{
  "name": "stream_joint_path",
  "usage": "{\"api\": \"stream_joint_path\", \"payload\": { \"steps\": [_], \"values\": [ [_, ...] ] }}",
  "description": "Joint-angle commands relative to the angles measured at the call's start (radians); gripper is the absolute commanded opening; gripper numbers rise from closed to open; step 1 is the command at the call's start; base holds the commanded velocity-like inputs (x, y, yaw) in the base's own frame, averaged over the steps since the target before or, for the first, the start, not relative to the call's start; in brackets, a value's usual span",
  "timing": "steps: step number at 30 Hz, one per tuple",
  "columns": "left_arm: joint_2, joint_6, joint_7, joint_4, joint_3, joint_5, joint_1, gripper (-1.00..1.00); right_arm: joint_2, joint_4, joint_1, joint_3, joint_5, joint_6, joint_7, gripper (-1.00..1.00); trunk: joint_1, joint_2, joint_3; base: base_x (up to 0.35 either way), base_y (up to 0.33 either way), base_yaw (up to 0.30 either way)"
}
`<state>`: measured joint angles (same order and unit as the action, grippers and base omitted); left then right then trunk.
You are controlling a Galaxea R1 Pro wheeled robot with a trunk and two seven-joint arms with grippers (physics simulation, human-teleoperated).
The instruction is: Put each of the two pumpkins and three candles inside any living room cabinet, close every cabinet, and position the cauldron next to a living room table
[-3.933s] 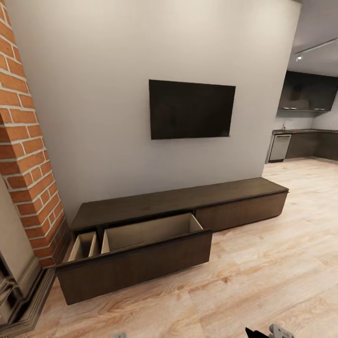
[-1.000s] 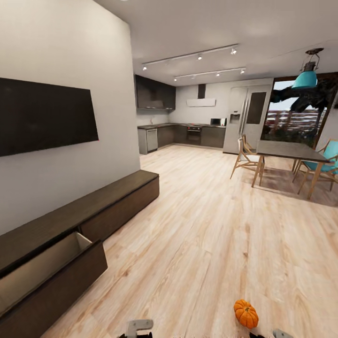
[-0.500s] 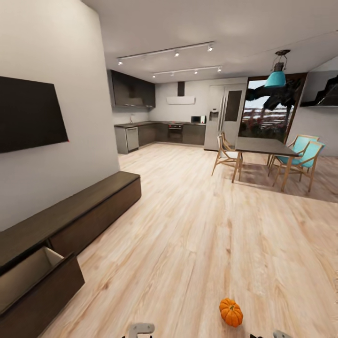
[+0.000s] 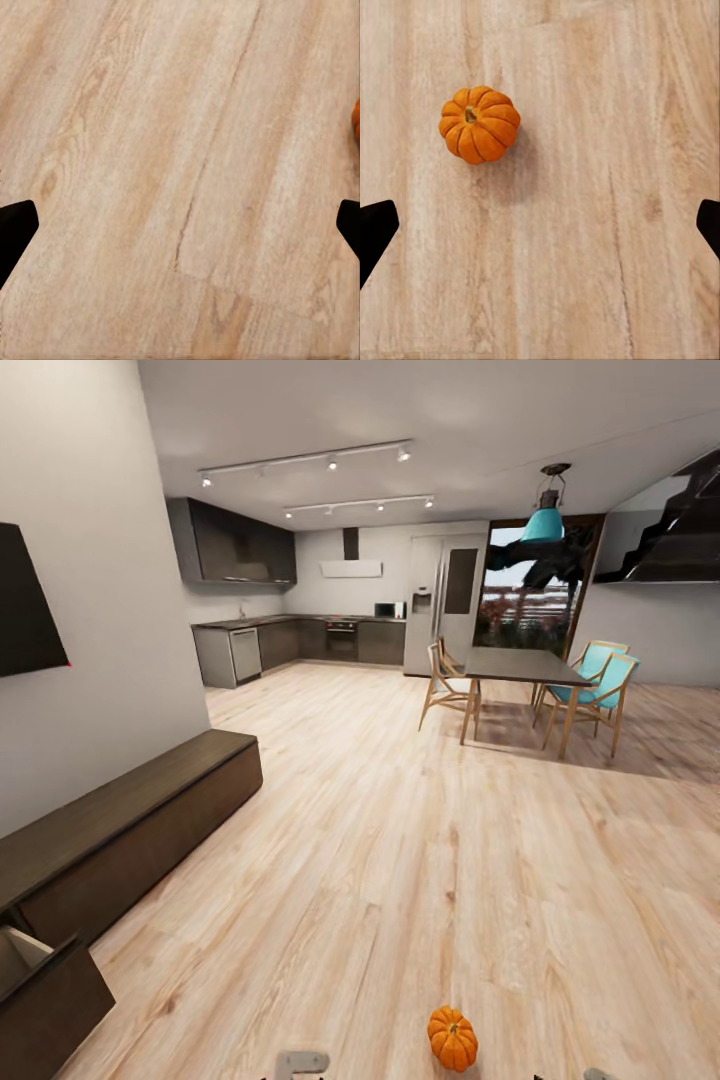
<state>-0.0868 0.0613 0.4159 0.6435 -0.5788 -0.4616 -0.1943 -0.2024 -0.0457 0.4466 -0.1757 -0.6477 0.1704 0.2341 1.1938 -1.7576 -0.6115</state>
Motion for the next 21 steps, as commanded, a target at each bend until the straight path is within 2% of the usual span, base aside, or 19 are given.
{"api": "stream_joint_path", "payload": {
  "steps": [1, 4, 11, 21],
  "values": [
    [0.001, 0.004, 0.011, 0.008, -0.011, -0.011, 0.005, 1.0, 0.0, -0.005, 0.008, -0.011, -0.016, 0.012, 0.009, 1.0, 0.0, -0.001, -0.001, 0.0, 0.0, 0.0],
    [0.001, 0.004, 0.01, 0.024, -0.026, -0.025, 0.012, 1.0, 0.0, -0.005, 0.025, -0.011, -0.016, 0.013, 0.008, 1.0, 0.0, -0.001, -0.001, 0.0, 0.0, 0.0],
    [0.015, 0.0, 0.006, -0.006, -0.011, -0.013, 0.022, 1.0, 0.038, -0.003, -0.013, -0.013, -0.005, 0.012, 0.001, 1.0, 0.0, -0.001, -0.001, 0.065, 0.04, 0.0],
    [0.016, -0.001, 0.006, -0.031, -0.012, -0.013, 0.022, 1.0, 0.04, -0.003, -0.014, -0.014, -0.004, 0.013, 0.001, 1.0, 0.0, -0.001, -0.001, 0.1, 0.046, 0.0]
  ]
}}
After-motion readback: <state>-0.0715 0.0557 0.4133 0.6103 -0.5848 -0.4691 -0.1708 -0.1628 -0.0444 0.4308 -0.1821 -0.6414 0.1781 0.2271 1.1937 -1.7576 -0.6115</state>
